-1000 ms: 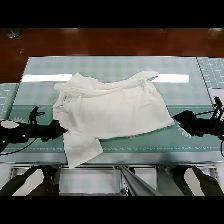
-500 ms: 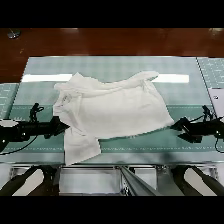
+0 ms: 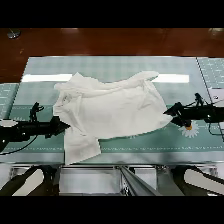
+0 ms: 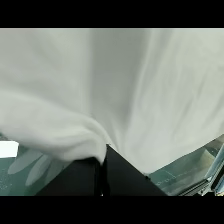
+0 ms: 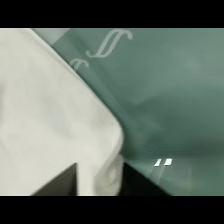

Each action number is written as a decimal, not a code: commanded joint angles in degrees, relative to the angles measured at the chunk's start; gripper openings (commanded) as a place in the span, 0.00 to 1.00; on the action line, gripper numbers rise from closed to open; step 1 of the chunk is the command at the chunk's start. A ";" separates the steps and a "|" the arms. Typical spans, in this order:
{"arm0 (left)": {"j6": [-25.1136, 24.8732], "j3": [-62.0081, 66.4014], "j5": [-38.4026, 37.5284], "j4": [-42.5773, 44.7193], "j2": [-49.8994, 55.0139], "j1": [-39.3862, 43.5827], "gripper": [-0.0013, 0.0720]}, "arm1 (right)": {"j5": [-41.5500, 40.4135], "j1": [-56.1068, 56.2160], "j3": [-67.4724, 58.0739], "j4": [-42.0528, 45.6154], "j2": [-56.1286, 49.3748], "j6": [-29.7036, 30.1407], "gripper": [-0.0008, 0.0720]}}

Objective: Fold the shirts.

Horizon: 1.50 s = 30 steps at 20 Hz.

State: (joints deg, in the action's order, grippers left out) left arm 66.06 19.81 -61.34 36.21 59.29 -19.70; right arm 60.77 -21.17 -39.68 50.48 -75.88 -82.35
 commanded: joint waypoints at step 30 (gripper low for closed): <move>19.26 90.01 -20.39 41.16 -28.48 10.14 0.04 | 32.85 10.45 -73.64 22.08 41.22 -11.47 0.07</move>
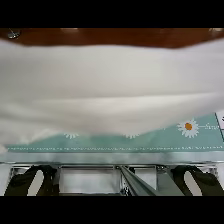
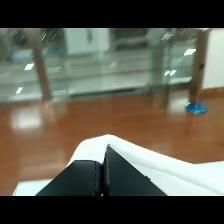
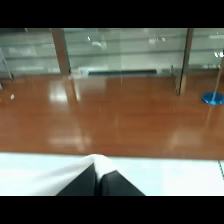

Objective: Fold the shirts.

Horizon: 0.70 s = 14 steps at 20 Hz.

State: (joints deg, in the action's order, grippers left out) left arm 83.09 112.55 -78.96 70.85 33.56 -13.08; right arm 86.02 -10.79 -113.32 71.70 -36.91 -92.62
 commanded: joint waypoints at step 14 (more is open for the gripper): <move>2.71 -45.24 20.55 4.00 17.18 3.93 0.04 | -20.13 4.17 46.66 -12.46 -10.82 4.66 0.07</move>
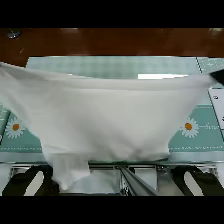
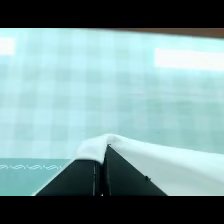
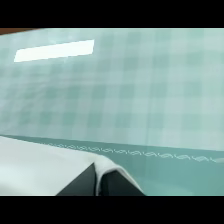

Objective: Fold the shirts.

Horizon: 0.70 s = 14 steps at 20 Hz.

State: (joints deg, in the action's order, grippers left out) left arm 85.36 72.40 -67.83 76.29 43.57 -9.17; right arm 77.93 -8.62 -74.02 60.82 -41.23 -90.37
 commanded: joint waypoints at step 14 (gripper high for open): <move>3.37 14.10 12.11 -19.10 47.41 -0.22 0.04 | -17.38 3.15 -24.50 -12.96 -62.42 4.85 0.07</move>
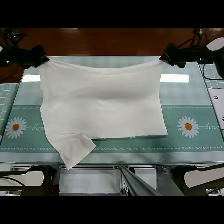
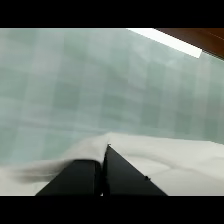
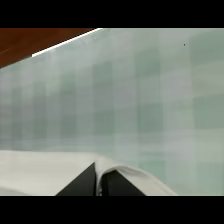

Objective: Fold the shirts.

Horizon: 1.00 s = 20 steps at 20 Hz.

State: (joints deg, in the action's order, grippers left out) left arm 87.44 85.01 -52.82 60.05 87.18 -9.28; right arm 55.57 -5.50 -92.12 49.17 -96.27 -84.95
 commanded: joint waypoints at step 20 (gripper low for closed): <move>-10.27 -23.08 -22.99 -1.60 -0.57 -6.78 0.25 | 17.73 0.44 10.40 14.16 -2.49 -0.17 0.11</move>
State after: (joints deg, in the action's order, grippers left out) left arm 77.95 65.19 -77.36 58.22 86.74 -16.19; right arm 75.66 -5.39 -84.33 63.13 -98.35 -84.12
